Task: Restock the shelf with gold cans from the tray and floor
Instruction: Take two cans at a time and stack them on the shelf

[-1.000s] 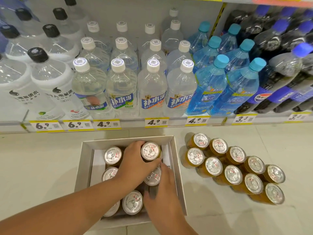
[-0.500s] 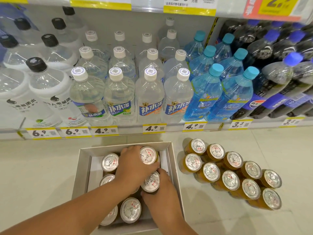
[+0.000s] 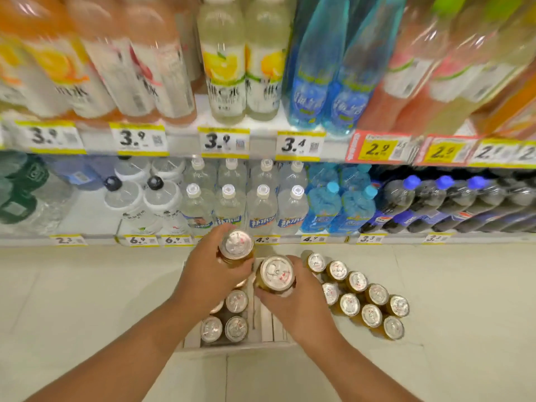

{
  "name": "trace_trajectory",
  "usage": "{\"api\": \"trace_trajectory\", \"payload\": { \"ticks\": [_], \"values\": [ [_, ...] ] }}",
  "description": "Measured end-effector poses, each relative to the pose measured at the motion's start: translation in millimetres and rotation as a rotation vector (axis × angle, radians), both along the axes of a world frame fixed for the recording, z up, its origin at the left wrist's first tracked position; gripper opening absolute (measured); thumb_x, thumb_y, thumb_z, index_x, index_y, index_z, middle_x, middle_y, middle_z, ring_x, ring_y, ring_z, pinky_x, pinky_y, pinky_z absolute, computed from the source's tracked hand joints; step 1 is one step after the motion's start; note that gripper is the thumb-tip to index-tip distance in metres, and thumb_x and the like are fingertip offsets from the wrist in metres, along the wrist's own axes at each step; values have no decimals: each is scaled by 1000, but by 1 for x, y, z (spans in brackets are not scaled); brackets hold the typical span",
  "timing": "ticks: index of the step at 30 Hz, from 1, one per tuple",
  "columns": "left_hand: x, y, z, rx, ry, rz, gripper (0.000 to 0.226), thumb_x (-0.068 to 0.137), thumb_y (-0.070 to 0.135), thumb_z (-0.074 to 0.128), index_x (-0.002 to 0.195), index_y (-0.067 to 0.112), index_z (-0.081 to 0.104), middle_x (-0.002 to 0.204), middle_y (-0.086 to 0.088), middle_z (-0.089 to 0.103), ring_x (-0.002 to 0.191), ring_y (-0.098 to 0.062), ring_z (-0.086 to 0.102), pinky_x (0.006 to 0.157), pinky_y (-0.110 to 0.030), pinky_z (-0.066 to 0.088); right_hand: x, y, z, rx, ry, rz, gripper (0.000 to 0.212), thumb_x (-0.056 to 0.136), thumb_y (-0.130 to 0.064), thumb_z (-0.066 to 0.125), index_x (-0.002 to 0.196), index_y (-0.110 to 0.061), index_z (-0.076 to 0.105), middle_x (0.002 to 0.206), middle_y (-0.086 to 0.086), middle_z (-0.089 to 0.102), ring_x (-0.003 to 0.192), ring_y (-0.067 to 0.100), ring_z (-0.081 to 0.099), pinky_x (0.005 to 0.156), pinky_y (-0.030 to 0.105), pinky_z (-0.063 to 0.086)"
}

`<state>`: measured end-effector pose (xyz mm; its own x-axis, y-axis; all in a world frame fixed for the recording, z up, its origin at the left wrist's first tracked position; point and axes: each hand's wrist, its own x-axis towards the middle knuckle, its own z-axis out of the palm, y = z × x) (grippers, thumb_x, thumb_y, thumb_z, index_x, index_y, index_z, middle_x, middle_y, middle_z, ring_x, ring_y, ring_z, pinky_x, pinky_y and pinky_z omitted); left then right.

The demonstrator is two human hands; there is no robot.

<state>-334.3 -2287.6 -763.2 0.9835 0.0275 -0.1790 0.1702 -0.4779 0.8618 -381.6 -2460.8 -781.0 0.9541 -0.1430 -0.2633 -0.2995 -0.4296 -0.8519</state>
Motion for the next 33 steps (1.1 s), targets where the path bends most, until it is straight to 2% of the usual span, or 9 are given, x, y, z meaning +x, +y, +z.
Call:
{"api": "trace_trajectory", "payload": {
  "ticks": [4,8,11,15,21,23,27,30,33],
  "values": [
    [-2,6,119,-57,-29,-24,69,72,23,87,128,45,53,121,19,58,107,4,59,92,-21,48,12,-10,133,52,-32,2,54,60,-35,92,103,-34,61,95,-18,71,88,-5,66,77,14,51],
    [0,8,250,-119,-28,-16,71,70,21,89,129,34,51,110,17,67,96,6,65,81,-15,52,22,-19,276,133,-42,21,57,61,-25,94,109,-29,63,99,-12,72,90,-4,66,77,11,48],
    [7,8,350,-152,-70,0,60,67,19,91,117,29,57,101,13,71,92,1,68,80,-20,55,30,-28,382,184,-58,57,55,65,-16,92,111,-25,64,98,-11,74,90,-3,66,75,8,46],
    [17,8,481,-191,-144,15,59,62,18,94,111,29,62,97,13,74,88,-1,69,71,-13,53,42,-34,507,150,-126,61,67,54,-36,97,111,-34,62,104,-12,71,95,0,66,81,18,53],
    [30,8,658,-225,-272,-47,48,71,15,87,107,37,64,93,20,74,82,3,69,65,-7,50,54,-46,682,121,-272,97,63,47,-44,94,100,-44,61,97,-14,74,88,6,70,80,33,58],
    [35,7,711,-255,-318,-65,43,69,17,89,102,33,66,89,17,75,83,-7,72,68,-13,53,58,-49,733,135,-309,95,61,47,-44,94,99,-40,63,97,-10,75,89,11,71,85,39,57],
    [44,8,811,-308,-380,-138,54,53,54,86,103,40,68,99,13,76,94,-9,71,86,-30,55,65,-53,826,167,-378,116,59,50,-42,92,99,-20,65,94,-1,76,88,15,71,90,46,55],
    [52,3,867,-352,-414,-187,46,64,41,91,104,34,69,105,11,75,97,-12,72,91,-41,55,71,-59,880,177,-444,128,52,60,-33,93,103,-19,67,96,-5,76,90,11,71,84,31,55],
    [60,-11,920,-292,-498,-217,46,64,44,89,105,34,70,105,14,74,97,-8,71,92,-44,55,78,-72,930,173,-481,146,54,60,-39,92,105,-21,67,100,-5,76,96,13,71,91,37,55]
  ]
}}
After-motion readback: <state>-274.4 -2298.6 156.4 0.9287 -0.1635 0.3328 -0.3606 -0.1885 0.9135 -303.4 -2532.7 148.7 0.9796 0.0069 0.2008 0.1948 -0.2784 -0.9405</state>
